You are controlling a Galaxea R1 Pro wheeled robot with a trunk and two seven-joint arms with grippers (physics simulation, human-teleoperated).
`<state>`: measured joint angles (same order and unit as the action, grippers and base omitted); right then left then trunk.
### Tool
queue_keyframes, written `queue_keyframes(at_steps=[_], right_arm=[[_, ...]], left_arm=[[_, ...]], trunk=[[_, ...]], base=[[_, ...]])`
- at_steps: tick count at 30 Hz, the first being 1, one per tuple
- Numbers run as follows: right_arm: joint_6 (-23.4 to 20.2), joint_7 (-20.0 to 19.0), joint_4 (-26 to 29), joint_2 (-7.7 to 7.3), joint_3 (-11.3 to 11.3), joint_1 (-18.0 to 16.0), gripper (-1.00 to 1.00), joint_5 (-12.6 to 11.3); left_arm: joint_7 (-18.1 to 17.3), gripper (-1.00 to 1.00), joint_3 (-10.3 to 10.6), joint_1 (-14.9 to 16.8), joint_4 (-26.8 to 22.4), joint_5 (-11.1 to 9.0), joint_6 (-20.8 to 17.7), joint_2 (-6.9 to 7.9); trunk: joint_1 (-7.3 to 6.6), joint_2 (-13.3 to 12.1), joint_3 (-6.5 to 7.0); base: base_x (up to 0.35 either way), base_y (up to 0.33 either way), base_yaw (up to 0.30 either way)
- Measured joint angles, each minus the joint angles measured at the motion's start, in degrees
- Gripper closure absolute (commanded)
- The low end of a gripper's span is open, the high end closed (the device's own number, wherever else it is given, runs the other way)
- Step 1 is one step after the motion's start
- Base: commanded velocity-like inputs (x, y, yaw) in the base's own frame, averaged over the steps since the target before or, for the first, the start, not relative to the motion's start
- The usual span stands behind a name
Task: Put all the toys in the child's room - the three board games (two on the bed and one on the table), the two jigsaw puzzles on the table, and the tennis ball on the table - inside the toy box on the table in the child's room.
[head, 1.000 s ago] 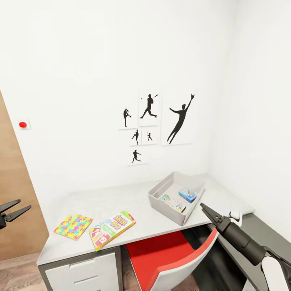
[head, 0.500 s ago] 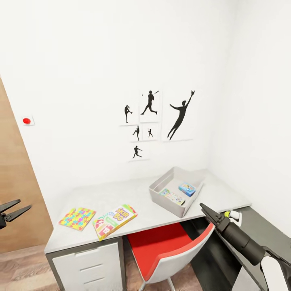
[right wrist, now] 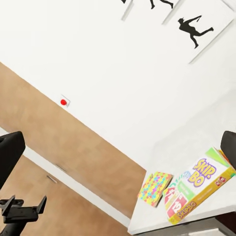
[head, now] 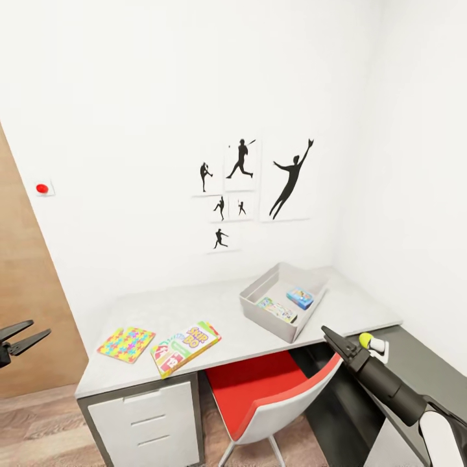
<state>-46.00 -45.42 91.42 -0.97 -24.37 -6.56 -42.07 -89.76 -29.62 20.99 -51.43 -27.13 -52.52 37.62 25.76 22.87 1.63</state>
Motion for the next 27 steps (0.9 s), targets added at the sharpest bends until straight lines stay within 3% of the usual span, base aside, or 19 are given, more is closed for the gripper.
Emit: queue_keyframes(at_steps=[27], right_arm=[[0.07,0.14,-0.11,-0.02,0.10,0.02,-1.00,0.18]], left_arm=[[0.00,-1.00,0.07,-0.02,-0.48,-0.07,0.79,-0.15]], trunk=[[-0.01,-0.06,-2.46]], base=[[-0.004,0.017,0.003]])
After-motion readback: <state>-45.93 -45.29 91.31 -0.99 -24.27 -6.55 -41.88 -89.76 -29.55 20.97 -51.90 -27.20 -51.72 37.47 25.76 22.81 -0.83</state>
